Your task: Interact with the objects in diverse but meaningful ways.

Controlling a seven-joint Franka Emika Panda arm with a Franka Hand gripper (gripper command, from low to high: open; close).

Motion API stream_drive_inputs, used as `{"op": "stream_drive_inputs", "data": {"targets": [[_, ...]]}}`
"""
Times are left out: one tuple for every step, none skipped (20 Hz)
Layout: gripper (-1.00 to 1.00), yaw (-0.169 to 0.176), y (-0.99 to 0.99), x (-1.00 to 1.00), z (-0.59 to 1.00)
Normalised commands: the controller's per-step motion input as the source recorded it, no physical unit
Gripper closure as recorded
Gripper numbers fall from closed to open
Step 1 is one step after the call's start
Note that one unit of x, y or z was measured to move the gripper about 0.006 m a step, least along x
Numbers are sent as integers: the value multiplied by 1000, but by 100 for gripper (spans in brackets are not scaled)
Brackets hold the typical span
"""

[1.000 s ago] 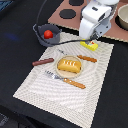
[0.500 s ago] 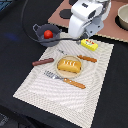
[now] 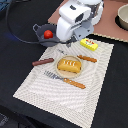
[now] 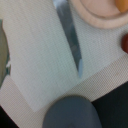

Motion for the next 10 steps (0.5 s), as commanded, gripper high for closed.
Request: {"op": "stream_drive_inputs", "data": {"targets": [[-100, 0, -420, -923, -134], [-100, 0, -406, -937, -180], [-100, 0, -406, -949, -231], [-100, 0, -409, -960, -274], [-100, 0, -411, -969, -300], [-100, 0, -409, -980, -331], [-100, 0, -426, -986, -354], [-100, 0, -431, -994, -400], [-100, 0, -411, -1000, -451], [-100, 4, -374, -991, -486]]}}
